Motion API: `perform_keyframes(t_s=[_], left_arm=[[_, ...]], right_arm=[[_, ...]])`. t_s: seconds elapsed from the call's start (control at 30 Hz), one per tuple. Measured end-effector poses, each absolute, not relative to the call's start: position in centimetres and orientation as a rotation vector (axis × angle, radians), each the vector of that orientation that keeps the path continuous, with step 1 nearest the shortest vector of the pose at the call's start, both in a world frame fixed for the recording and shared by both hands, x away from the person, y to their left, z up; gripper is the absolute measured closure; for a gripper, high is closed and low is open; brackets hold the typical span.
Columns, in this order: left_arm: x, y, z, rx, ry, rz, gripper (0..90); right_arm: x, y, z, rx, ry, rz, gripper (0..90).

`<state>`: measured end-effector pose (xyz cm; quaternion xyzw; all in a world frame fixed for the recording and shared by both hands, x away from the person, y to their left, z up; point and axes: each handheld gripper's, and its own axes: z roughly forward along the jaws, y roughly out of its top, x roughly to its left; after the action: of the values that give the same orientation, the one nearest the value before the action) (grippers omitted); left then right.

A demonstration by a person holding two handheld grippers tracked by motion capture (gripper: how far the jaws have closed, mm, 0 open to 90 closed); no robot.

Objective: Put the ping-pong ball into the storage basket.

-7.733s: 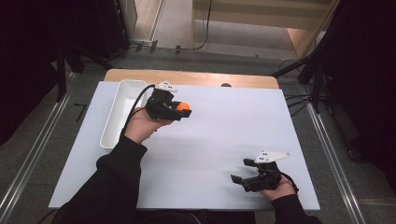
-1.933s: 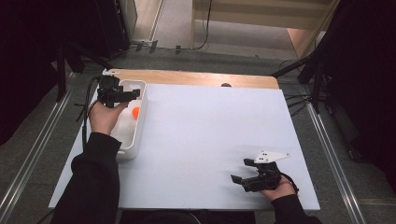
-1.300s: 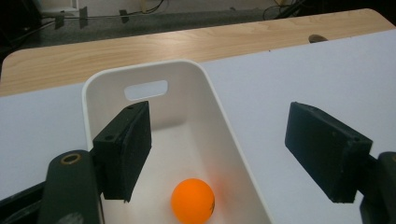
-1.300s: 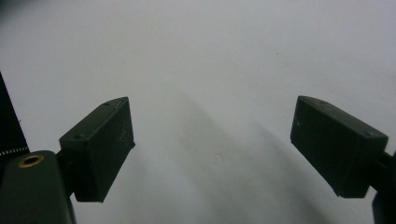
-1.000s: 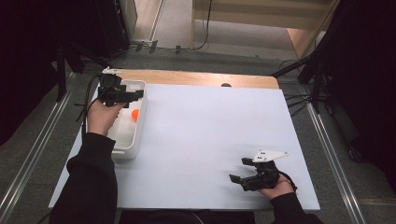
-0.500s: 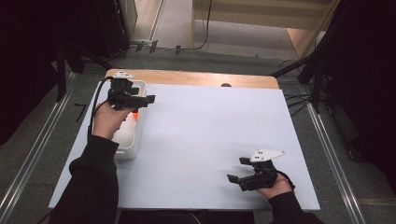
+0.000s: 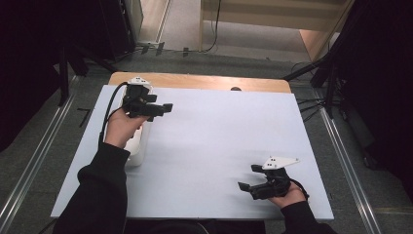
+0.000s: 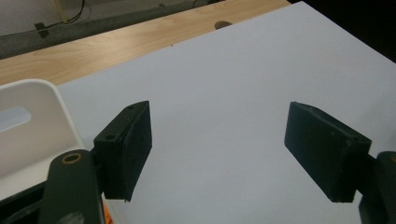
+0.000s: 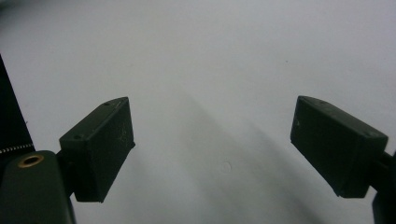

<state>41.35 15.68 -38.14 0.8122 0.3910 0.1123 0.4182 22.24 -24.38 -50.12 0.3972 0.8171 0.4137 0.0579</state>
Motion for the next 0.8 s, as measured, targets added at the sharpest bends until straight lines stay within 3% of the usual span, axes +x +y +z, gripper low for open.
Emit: perform_keyframes(t_s=[0.8], left_arm=[[40.0, 13.7, -38.9, 2.067, 0.903, 0.215, 23.7]], right_arm=[[22.0, -24.5, -50.2, 1.220, 2.466, 1.248, 12.0]])
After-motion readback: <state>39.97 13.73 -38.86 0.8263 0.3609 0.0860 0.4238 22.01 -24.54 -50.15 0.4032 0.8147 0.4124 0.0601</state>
